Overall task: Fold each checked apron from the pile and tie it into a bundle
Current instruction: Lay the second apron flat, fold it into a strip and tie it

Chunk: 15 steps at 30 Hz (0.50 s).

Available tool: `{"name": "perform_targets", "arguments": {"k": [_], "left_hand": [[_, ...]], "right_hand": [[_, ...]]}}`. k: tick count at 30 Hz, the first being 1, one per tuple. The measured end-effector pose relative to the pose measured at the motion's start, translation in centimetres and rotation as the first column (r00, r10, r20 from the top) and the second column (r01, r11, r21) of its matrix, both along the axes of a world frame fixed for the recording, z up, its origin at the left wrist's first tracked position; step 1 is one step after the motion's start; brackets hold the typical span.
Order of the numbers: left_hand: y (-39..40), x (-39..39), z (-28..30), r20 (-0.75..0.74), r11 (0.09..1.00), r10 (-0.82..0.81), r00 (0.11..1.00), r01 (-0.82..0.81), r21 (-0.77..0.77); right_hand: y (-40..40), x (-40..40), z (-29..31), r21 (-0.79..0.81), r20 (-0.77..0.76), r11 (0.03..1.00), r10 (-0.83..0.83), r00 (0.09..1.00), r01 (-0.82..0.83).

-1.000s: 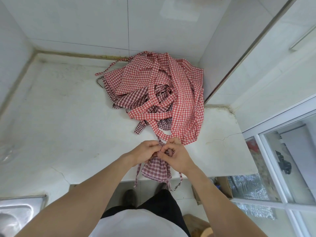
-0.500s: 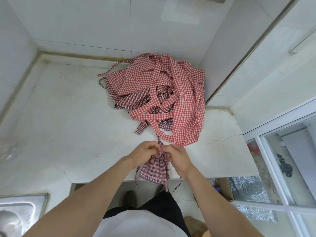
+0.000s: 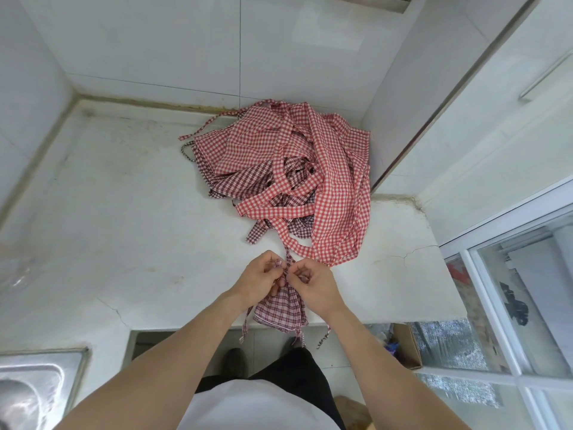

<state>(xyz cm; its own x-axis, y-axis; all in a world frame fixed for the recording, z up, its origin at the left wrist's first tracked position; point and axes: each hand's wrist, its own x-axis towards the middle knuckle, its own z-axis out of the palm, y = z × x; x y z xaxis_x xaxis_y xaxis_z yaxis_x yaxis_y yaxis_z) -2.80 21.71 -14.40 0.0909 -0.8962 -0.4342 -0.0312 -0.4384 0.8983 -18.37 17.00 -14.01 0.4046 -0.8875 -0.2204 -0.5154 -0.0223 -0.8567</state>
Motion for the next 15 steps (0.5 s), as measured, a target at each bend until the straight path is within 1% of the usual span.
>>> {"name": "perform_targets", "arguments": {"k": [2, 3, 5, 7, 9, 11, 13, 15], "left_hand": [[-0.2, 0.1, 0.2, -0.049, 1.000, 0.006, 0.999, -0.005, 0.008], [-0.2, 0.2, 0.4, -0.082, 1.000, 0.015, 0.996, -0.013, 0.017], [-0.1, 0.5, 0.6, -0.139, 0.999, 0.013, 0.990, -0.008, 0.037], [0.2, 1.0, 0.6, -0.128, 0.999, -0.040, 0.991, 0.044, 0.026], [0.3, 1.4, 0.4, -0.028, 0.992, -0.125, 0.992, 0.125, -0.015], [0.2, 1.6, 0.1, 0.086, 0.984, -0.168, 0.982, 0.172, -0.039], [0.0, 1.4, -0.1, 0.215, 0.983, -0.152, 0.965, 0.170, -0.067], [-0.1, 1.0, 0.0, 0.346, 0.985, -0.102, 0.933, 0.144, -0.098]], "right_hand": [[0.1, 0.1, -0.3, -0.150, -0.086, 0.987, 0.041, 0.995, -0.054], [0.3, 0.1, -0.4, -0.195, -0.112, 0.977, 0.059, 0.992, -0.080], [0.6, 0.1, -0.4, -0.226, -0.123, 0.966, 0.101, 0.987, -0.127], [0.7, 0.0, -0.6, -0.224, -0.124, 0.962, 0.130, 0.984, -0.156], [0.7, 0.0, -0.8, -0.239, -0.131, 0.957, 0.135, 0.982, -0.163], [0.5, 0.1, -1.0, -0.265, -0.145, 0.951, 0.122, 0.982, -0.158], [0.3, 0.4, -1.1, -0.271, -0.166, 0.951, 0.107, 0.980, -0.149], [0.2, 0.8, -1.0, -0.261, -0.182, 0.955, 0.095, 0.979, -0.141]]}}
